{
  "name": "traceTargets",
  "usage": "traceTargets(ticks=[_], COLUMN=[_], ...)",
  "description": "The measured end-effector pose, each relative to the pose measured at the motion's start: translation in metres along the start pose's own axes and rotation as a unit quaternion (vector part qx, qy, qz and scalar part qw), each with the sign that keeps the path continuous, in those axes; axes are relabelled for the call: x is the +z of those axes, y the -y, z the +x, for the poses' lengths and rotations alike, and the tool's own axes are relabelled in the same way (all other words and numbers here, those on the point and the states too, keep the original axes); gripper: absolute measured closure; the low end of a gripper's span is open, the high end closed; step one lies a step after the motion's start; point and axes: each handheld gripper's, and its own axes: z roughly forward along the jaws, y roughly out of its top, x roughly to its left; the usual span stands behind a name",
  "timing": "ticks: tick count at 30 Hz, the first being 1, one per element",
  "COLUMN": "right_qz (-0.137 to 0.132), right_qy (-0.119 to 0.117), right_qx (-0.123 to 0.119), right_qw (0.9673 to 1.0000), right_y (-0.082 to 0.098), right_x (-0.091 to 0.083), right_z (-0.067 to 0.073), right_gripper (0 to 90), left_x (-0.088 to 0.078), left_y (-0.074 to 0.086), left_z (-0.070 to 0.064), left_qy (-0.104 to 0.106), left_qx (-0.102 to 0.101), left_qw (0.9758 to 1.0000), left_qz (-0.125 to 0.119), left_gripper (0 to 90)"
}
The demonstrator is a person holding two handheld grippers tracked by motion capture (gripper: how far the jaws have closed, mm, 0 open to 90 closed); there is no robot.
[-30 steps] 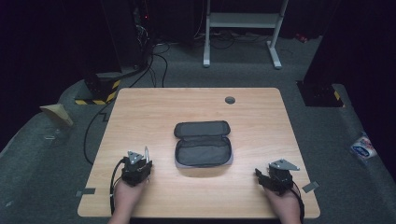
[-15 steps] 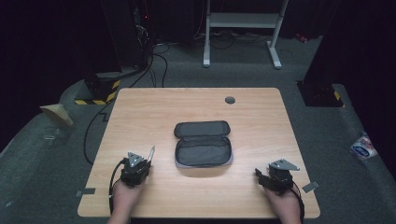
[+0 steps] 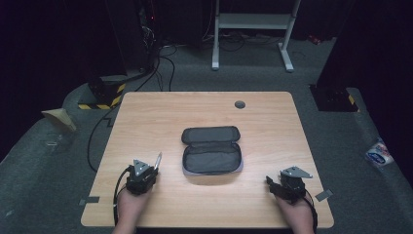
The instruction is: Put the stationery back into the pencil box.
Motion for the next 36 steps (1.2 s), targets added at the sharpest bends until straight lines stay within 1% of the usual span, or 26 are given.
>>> traceTargets(ticks=[8, 9, 14, 15, 16, 18, 23, 24, 29, 33, 36], right_qz=[0.0, 0.0, 0.0, 0.0, 0.0, 0.0, 0.0, 0.0, 0.0, 0.0, 0.0], right_qy=[0.0, 0.0, 0.0, 0.0, 0.0, 0.0, 0.0, 0.0, 0.0, 0.0, 0.0], right_qx=[0.0, 0.0, 0.0, 0.0, 0.0, 0.0, 0.0, 0.0, 0.0, 0.0, 0.0], right_qw=[1.0, 1.0, 1.0, 1.0, 1.0, 1.0, 1.0, 1.0, 1.0, 1.0, 1.0], right_y=[0.0, 0.0, 0.0, 0.0, 0.0, 0.0, 0.0, 0.0, 0.0, 0.0, 0.0], right_x=[0.0, 0.0, 0.0, 0.0, 0.0, 0.0, 0.0, 0.0, 0.0, 0.0, 0.0], right_z=[0.0, 0.0, 0.0, 0.0, 0.0, 0.0, 0.0, 0.0, 0.0, 0.0, 0.0], right_gripper=[37.3, 37.3, 37.3, 37.3, 37.3, 37.3, 37.3, 37.3, 37.3, 37.3, 37.4], left_x=[-0.001, -0.001, -0.003, -0.004, -0.004, -0.006, -0.009, -0.009, -0.013, -0.014, -0.015], left_y=[-0.001, -0.001, -0.002, -0.002, -0.002, -0.003, -0.005, -0.005, -0.006, -0.006, -0.007], left_z=[0.002, 0.003, 0.003, 0.003, 0.002, 0.002, 0.0, -0.001, -0.002, -0.002, -0.003], left_qy=[0.004, 0.002, 0.009, 0.01, 0.01, 0.013, 0.021, 0.02, 0.032, 0.041, 0.049], left_qx=[-0.005, -0.002, -0.003, 0.0, -0.002, -0.001, 0.007, 0.008, 0.009, 0.008, 0.003], left_qw=[1.0, 1.0, 1.0, 0.9999, 0.9999, 0.9999, 0.9997, 0.9996, 0.9987, 0.9983, 0.9979], left_qz=[0.005, 0.004, 0.001, 0.0, -0.004, -0.008, -0.014, -0.017, -0.037, -0.04, -0.042], left_gripper=[77.8, 78.2, 78.8, 78.8, 78.8, 78.8, 78.8, 78.8, 78.8, 78.8, 78.8])
